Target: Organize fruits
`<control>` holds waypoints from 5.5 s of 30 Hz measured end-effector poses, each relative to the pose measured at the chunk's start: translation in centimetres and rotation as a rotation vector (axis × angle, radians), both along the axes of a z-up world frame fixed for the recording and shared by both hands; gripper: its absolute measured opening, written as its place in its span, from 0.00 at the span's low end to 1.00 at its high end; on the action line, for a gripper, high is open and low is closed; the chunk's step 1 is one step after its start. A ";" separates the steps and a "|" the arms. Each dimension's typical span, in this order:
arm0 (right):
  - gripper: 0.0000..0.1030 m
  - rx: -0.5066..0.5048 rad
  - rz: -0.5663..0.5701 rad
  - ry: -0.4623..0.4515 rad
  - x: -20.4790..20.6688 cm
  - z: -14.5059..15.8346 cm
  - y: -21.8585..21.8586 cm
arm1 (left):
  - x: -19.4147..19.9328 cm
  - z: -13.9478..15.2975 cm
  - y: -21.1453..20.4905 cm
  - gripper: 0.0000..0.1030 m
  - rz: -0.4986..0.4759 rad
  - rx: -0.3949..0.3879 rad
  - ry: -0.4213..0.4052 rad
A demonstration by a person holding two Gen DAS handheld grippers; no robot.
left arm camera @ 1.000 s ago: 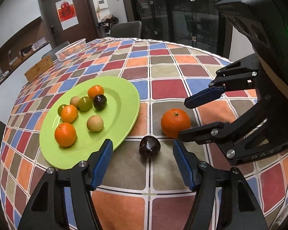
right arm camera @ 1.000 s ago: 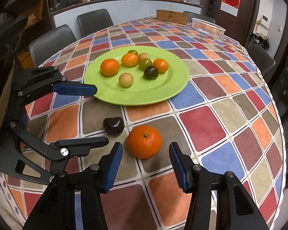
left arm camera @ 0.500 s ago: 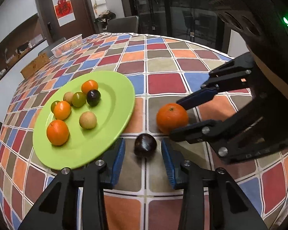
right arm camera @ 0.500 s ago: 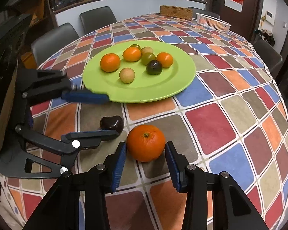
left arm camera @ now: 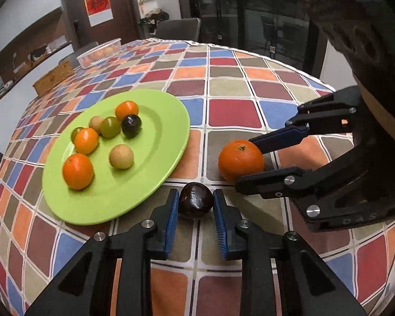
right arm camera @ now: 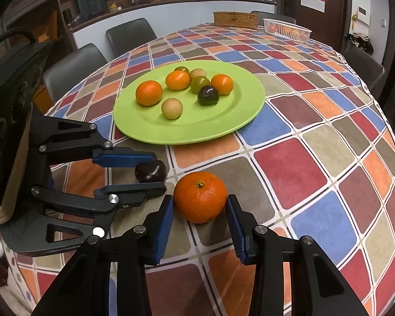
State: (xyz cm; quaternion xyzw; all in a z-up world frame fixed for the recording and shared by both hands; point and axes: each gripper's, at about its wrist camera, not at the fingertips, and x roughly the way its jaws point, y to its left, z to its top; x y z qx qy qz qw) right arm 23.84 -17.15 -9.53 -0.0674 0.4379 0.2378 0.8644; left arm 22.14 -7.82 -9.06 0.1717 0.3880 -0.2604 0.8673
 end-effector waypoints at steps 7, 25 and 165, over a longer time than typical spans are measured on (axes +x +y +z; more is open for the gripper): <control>0.39 0.028 -0.018 -0.011 -0.6 0.6 -0.1 | -1.2 1.4 1.4 0.25 0.078 -0.053 -0.026; 0.39 0.091 -0.023 -0.138 -3.9 6.0 1.0 | -4.6 6.9 3.6 0.25 0.133 -0.180 -0.145; 0.69 0.104 -0.293 -0.335 -12.9 12.6 -1.2 | -14.3 15.1 6.6 0.89 0.481 -0.165 -0.382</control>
